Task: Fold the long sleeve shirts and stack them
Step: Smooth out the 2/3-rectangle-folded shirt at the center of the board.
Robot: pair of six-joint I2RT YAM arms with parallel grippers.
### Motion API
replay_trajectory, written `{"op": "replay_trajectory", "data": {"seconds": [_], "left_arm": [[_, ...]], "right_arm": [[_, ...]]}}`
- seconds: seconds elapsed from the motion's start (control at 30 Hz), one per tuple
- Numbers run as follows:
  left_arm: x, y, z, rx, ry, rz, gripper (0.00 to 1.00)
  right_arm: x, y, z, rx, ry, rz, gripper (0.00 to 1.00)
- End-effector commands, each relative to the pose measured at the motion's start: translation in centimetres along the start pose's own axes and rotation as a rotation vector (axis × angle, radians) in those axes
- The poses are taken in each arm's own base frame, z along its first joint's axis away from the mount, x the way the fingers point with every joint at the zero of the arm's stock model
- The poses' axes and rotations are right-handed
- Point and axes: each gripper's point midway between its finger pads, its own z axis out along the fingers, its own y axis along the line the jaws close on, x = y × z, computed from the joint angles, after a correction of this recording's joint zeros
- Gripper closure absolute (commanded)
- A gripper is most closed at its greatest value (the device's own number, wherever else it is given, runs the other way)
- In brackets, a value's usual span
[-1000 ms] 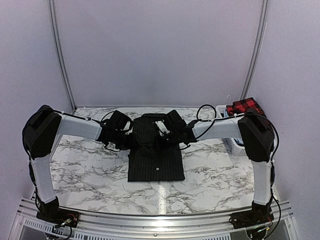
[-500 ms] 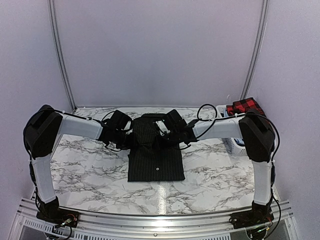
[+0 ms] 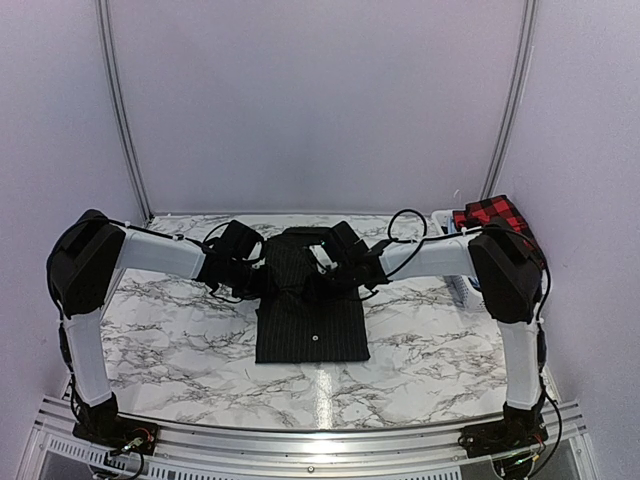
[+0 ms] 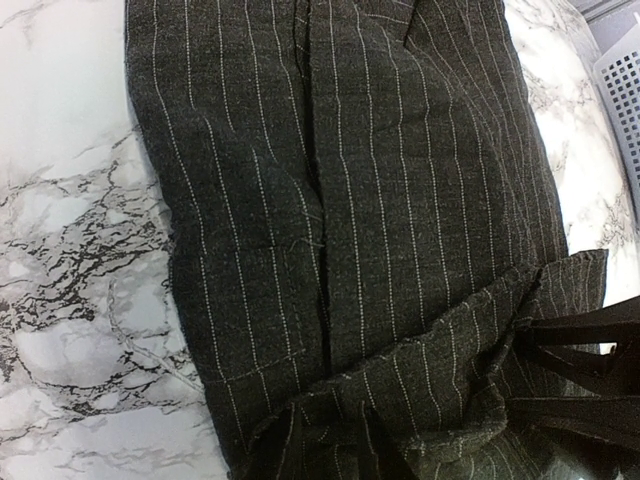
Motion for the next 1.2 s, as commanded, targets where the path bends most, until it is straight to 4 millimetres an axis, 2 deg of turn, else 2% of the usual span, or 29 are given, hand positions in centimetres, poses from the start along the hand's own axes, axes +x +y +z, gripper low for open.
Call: {"op": "replay_trajectory", "data": {"seconds": [0.0, 0.07, 0.27, 0.43, 0.87, 1.17], "left_arm": [[0.2, 0.3, 0.3, -0.009, 0.026, 0.004, 0.78], [0.2, 0.3, 0.3, -0.009, 0.026, 0.004, 0.78], [0.3, 0.3, 0.3, -0.01, 0.027, 0.006, 0.78], [0.3, 0.4, 0.4, -0.01, 0.028, 0.006, 0.79], [0.2, 0.3, 0.2, -0.01, 0.023, 0.012, 0.79], [0.0, 0.5, -0.1, -0.024, 0.01, 0.017, 0.79]], "right_arm": [[-1.3, 1.0, 0.2, -0.02, -0.023, -0.006, 0.71], [-1.5, 1.1, 0.2, -0.02, -0.026, -0.006, 0.75], [-2.2, 1.4, -0.8, -0.023, -0.049, -0.005, 0.94], [-2.9, 1.9, -1.8, -0.036, -0.074, -0.009, 1.0], [-3.7, 2.1, -4.0, -0.028, -0.126, -0.013, 1.0], [-3.0, -0.6, -4.1, 0.085, -0.144, 0.006, 1.0]]}}
